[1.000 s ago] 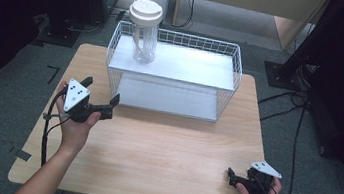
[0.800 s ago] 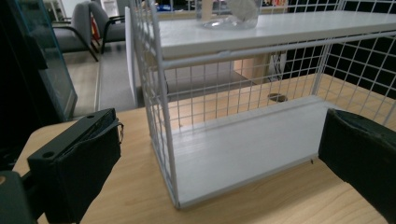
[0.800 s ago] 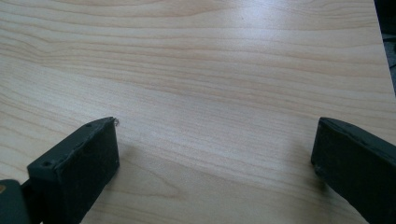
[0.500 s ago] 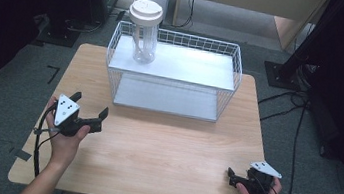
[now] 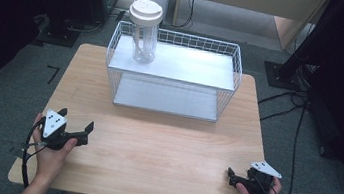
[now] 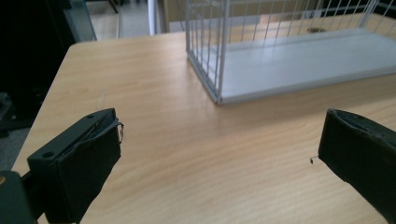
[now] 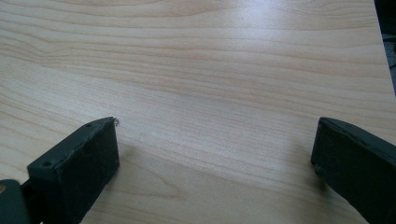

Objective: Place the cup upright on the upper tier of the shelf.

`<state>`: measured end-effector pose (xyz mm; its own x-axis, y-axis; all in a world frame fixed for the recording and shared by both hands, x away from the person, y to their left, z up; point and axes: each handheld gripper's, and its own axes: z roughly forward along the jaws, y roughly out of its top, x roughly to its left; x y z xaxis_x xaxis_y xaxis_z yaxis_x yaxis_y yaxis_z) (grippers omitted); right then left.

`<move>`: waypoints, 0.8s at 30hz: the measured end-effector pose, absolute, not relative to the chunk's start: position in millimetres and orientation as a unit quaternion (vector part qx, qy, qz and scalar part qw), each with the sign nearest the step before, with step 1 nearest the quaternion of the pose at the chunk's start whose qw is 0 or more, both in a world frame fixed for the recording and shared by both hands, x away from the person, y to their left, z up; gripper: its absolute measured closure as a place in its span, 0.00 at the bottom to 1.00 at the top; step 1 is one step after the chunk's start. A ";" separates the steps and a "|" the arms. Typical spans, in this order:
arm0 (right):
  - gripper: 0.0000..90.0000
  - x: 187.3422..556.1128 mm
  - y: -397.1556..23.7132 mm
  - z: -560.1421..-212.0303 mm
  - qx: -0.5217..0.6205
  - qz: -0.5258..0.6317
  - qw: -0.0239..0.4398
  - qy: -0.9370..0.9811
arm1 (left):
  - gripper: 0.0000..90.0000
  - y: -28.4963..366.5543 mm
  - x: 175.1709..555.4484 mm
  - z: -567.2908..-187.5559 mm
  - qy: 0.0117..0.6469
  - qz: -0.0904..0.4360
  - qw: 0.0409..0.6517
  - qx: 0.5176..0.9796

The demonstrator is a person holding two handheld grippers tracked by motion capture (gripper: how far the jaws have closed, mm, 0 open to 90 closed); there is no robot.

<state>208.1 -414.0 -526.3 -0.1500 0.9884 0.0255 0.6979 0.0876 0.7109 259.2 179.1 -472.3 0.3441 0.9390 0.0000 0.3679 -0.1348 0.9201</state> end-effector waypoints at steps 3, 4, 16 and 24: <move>0.01 208.1 -414.0 -526.3 0.605 0.300 0.242 0.697 | 0.00 186.4 255.8 -479.6 0.486 0.313 0.443 0.686; 0.01 208.1 -414.0 -526.3 0.605 0.300 0.242 0.696 | 0.00 186.4 255.8 -479.6 0.486 0.313 0.443 0.686; 0.01 208.1 -413.9 -526.3 0.605 0.300 0.242 0.697 | 0.00 213.1 250.3 -506.3 0.548 0.268 0.341 0.715; 0.01 208.1 -413.9 -526.3 0.605 0.299 0.243 0.697 | 0.00 216.4 247.1 -514.1 0.559 0.269 0.313 0.719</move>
<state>208.1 -413.9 -526.3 -0.1497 0.9884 0.0245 0.6978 0.0881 0.7109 247.1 216.4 -514.1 0.2302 0.9724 0.0381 0.6357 -0.1798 0.7507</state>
